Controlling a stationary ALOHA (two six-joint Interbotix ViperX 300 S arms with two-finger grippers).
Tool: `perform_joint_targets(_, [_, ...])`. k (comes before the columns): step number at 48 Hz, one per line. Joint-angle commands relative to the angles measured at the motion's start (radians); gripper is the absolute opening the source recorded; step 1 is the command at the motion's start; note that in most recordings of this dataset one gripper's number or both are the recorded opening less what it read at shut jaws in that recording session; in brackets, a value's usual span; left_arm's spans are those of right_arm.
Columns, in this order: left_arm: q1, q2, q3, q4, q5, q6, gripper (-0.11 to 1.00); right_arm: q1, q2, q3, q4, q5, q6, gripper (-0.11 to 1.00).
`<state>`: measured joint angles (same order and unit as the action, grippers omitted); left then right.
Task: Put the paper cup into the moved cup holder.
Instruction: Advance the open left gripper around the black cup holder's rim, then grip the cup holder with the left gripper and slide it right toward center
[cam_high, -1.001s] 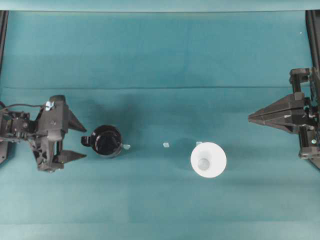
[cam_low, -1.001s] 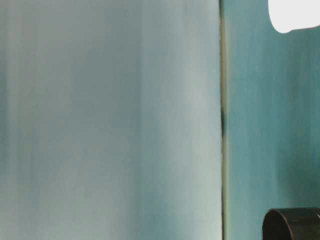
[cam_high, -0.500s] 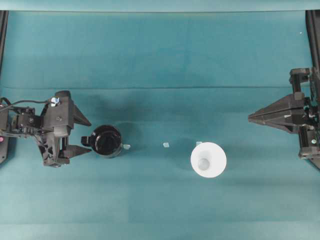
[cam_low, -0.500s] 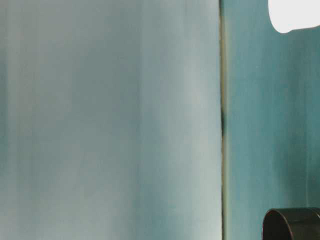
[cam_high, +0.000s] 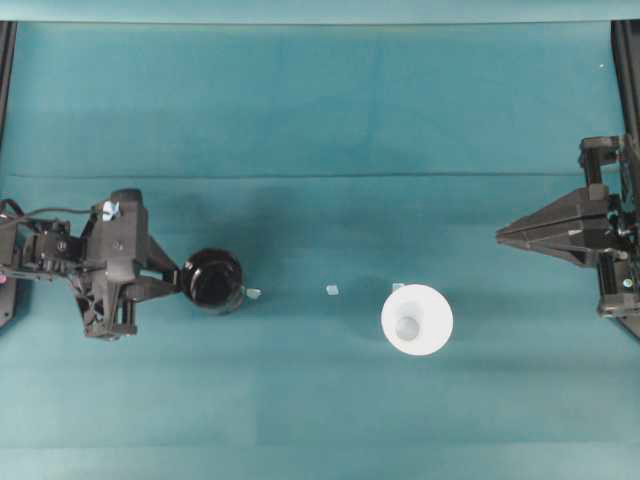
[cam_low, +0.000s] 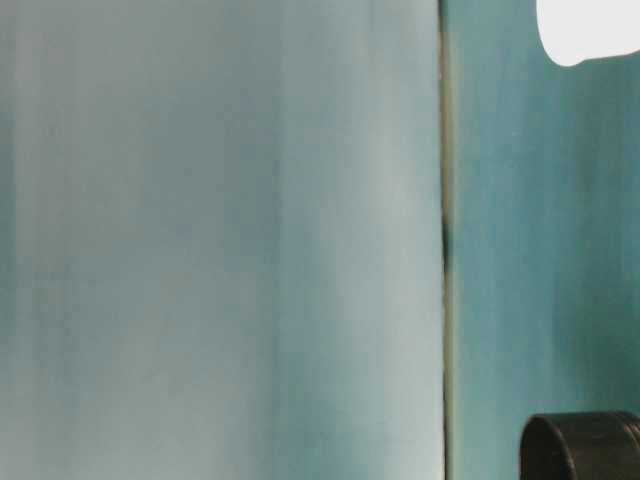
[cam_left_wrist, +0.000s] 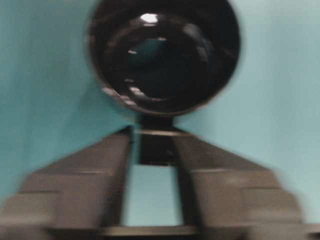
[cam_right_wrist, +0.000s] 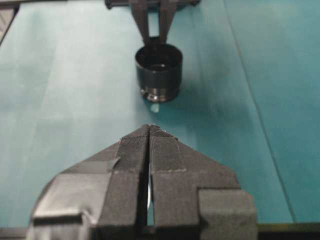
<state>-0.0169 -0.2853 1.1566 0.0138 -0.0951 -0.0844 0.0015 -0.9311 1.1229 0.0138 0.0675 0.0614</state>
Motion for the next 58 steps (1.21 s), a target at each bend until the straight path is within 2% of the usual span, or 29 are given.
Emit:
perform_joint_targets(1, [-0.009,-0.003,-0.012,0.002,-0.012,0.002,0.18,0.0,0.006,-0.025,0.002,-0.005,0.009,0.02])
perform_joint_targets(16, [-0.009,-0.008,-0.041,0.002,-0.038,0.006,0.18,0.0,0.008,-0.025,0.002,-0.005,0.009,0.02])
perform_joint_targets(25, [-0.003,0.005,-0.133,0.002,-0.071,0.064,0.18,-0.002,0.006,-0.025,0.002,-0.005,0.008,0.02])
perform_joint_targets(41, [0.028,0.178,-0.324,0.002,-0.044,0.124,0.18,-0.003,0.006,-0.025,0.002,-0.005,0.009,0.02])
perform_joint_targets(58, [0.029,0.307,-0.436,0.002,-0.031,0.138,0.18,-0.003,0.008,-0.025,0.002,-0.005,0.008,0.02])
